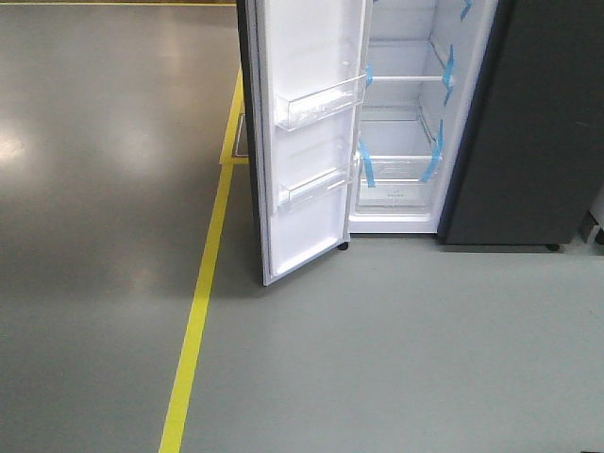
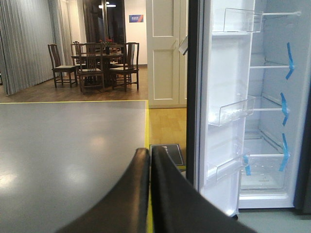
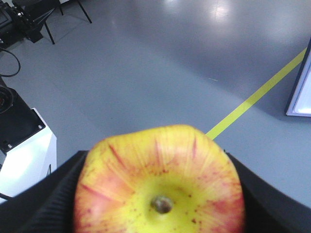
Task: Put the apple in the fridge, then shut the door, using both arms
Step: 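Drive the base up to the open fridge door holding the apple, then drive closer to the fridge door bins, apple held in right gripper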
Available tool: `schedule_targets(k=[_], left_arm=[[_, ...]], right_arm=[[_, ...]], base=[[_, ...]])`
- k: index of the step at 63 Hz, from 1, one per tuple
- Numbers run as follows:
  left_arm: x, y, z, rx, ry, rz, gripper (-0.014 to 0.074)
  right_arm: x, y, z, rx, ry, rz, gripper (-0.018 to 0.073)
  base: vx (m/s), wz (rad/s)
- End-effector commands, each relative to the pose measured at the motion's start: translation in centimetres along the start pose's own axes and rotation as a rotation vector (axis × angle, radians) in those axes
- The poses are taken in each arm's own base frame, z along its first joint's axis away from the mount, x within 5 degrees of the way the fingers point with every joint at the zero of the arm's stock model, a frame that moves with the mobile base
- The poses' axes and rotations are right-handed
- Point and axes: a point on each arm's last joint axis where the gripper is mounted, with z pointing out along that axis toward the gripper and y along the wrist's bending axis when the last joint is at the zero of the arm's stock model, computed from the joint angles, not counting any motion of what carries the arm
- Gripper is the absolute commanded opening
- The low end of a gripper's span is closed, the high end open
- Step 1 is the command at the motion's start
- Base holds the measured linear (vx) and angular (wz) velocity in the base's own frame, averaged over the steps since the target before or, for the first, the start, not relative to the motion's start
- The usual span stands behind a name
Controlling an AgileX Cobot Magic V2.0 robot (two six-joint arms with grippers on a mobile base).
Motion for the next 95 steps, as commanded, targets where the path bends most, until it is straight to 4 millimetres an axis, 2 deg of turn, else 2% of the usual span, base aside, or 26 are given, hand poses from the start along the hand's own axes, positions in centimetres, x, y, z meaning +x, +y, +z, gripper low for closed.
schedule_targets(k=[1, 95], left_arm=[[-0.02, -0.05, -0.08, 0.012, -0.065, -0.014, -0.0006], [-0.02, -0.05, -0.08, 0.012, -0.065, -0.014, -0.0006]], right_arm=[[-1.29, 0.17, -0.38, -0.005, -0.081, 0.011, 0.0398], [-1.28, 0.18, -0.38, -0.006, -0.080, 0.011, 0.0398]], base=[[0.19, 0.03], [0.18, 0.00]])
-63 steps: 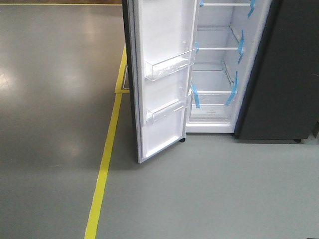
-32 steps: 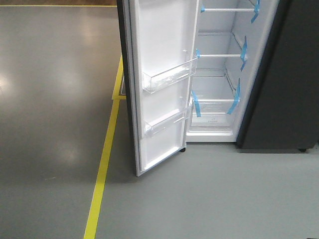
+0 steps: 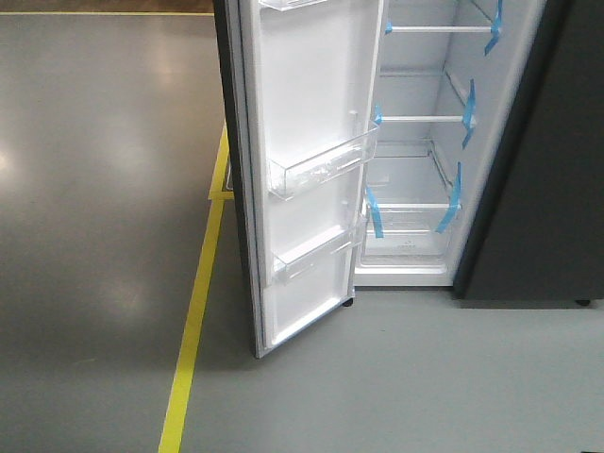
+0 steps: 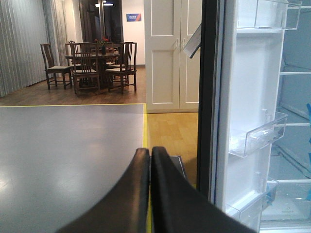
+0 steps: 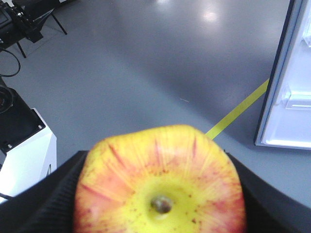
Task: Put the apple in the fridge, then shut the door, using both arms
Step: 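Drive closer to the fridge door bins, apple held in right gripper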
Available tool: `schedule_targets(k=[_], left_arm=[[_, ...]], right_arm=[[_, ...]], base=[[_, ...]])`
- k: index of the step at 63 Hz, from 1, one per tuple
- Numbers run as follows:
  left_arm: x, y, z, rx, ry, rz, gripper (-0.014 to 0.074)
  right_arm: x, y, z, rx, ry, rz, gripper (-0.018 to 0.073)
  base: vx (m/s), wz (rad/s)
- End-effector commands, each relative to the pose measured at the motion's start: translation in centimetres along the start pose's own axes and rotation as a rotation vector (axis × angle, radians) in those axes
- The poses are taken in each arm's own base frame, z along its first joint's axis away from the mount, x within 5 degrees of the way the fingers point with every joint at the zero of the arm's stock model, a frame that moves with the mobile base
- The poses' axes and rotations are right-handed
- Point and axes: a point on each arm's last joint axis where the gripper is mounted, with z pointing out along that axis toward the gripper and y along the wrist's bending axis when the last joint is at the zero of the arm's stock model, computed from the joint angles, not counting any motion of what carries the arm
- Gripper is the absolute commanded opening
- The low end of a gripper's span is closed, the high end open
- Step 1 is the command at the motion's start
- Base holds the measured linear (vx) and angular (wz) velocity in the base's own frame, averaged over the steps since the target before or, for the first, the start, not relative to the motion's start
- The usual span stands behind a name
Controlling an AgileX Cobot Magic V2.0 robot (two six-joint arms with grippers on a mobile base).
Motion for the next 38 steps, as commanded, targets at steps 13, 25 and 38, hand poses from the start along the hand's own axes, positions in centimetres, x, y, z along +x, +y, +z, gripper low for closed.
schedule_targets(k=[13, 25, 38], left_arm=[[-0.02, -0.05, -0.08, 0.012, -0.065, -0.014, -0.0006], [-0.02, -0.05, -0.08, 0.012, -0.065, -0.014, -0.0006], [-0.02, -0.05, -0.08, 0.012, -0.065, -0.014, -0.0006]], right_arm=[[-1.28, 0.18, -0.38, -0.006, -0.080, 0.011, 0.0398], [-1.28, 0.18, -0.38, -0.006, -0.080, 0.011, 0.0398], [-1.28, 0.18, -0.38, -0.006, -0.080, 0.011, 0.0398]], base=[[0.15, 0.01], [0.14, 0.01], [0.13, 0.00]])
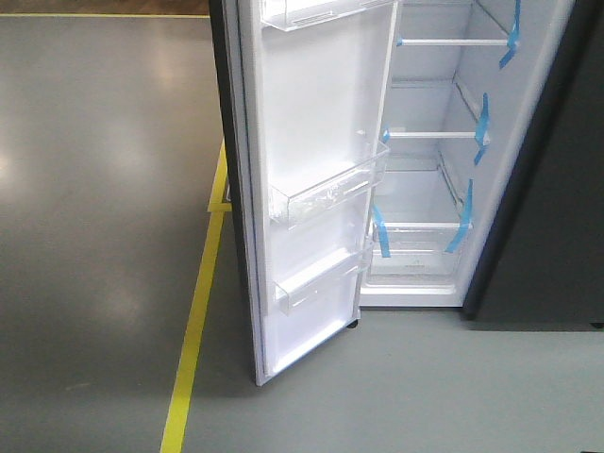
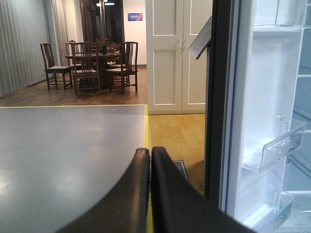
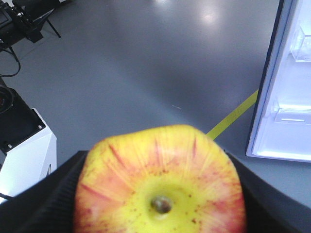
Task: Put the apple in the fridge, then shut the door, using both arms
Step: 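Drive closer to the fridge door bins, apple held in right gripper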
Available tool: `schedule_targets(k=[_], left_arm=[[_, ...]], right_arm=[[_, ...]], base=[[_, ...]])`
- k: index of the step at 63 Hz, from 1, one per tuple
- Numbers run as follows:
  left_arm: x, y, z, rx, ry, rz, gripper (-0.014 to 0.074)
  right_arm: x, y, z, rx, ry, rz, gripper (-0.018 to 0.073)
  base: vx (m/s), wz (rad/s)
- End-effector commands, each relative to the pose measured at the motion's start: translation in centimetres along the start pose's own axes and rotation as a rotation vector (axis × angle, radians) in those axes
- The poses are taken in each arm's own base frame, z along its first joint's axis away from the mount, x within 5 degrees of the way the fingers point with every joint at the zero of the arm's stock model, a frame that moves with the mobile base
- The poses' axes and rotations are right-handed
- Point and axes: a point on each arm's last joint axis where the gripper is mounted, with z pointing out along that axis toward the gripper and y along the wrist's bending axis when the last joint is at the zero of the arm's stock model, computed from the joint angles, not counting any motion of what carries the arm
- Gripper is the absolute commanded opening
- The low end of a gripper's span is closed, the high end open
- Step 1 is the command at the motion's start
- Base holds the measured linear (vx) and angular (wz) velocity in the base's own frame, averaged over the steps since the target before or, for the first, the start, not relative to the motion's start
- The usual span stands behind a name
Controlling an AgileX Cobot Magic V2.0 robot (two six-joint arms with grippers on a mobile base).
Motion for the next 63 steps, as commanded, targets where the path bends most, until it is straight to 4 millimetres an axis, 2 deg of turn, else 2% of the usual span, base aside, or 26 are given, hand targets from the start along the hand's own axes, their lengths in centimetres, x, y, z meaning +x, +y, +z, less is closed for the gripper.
schedule_targets(k=[1, 63], left_arm=[[-0.02, -0.05, -0.08, 0.012, -0.065, -0.014, -0.0006], [-0.02, -0.05, -0.08, 0.012, -0.065, -0.014, -0.0006]], right_arm=[[-1.28, 0.18, -0.38, -0.006, -0.080, 0.011, 0.0398], [-1.28, 0.18, -0.38, -0.006, -0.080, 0.011, 0.0398]], base=[[0.12, 0.00], [0.12, 0.00]])
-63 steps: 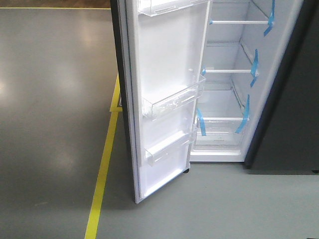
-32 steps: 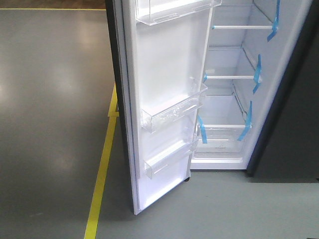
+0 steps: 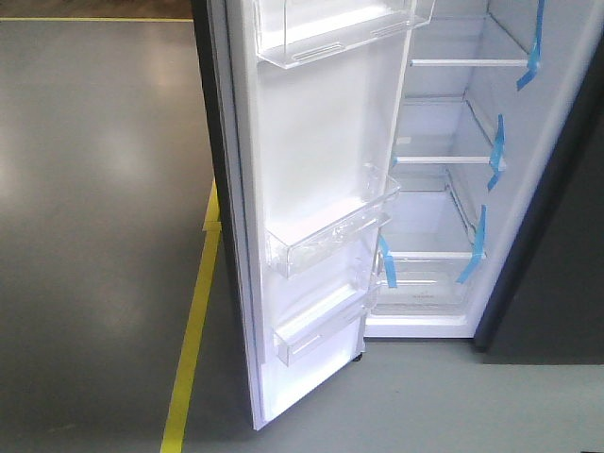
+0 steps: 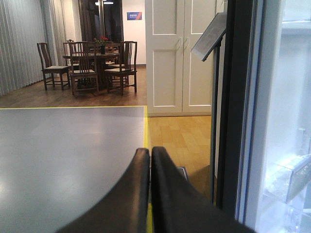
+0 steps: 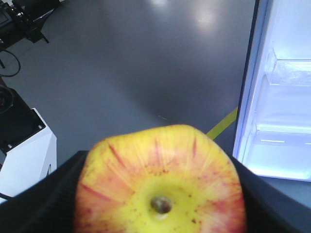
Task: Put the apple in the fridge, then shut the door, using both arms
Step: 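Drive closer to the fridge door bins, apple held in right gripper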
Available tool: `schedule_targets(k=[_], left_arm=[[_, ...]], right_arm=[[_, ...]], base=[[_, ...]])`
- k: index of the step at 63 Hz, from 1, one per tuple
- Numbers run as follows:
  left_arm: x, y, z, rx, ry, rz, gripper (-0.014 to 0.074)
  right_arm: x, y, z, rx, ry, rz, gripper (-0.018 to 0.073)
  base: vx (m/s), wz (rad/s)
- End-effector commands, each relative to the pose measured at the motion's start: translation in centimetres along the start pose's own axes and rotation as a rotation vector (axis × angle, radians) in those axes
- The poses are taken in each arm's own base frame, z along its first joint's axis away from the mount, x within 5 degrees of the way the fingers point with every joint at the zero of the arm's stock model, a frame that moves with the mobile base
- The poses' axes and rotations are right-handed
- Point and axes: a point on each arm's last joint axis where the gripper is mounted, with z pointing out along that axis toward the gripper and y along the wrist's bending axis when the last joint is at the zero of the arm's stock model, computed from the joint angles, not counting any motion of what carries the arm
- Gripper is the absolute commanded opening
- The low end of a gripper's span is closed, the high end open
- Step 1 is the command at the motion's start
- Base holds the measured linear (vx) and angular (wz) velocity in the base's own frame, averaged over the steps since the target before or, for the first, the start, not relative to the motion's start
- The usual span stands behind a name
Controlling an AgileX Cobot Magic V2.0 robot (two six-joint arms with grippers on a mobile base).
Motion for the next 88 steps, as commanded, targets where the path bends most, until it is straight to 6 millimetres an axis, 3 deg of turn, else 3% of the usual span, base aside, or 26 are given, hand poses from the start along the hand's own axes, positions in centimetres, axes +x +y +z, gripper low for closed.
schedule_targets(k=[1, 88], left_arm=[[-0.02, -0.05, -0.08, 0.012, -0.065, -0.014, -0.0006], [-0.02, -0.05, -0.08, 0.012, -0.065, -0.014, -0.0006]], right_arm=[[-1.28, 0.17, -0.38, -0.005, -0.081, 0.011, 0.0398], [-1.28, 0.17, -0.38, -0.005, -0.081, 0.011, 0.0398]], base=[[0.11, 0.01], [0.09, -0.01]])
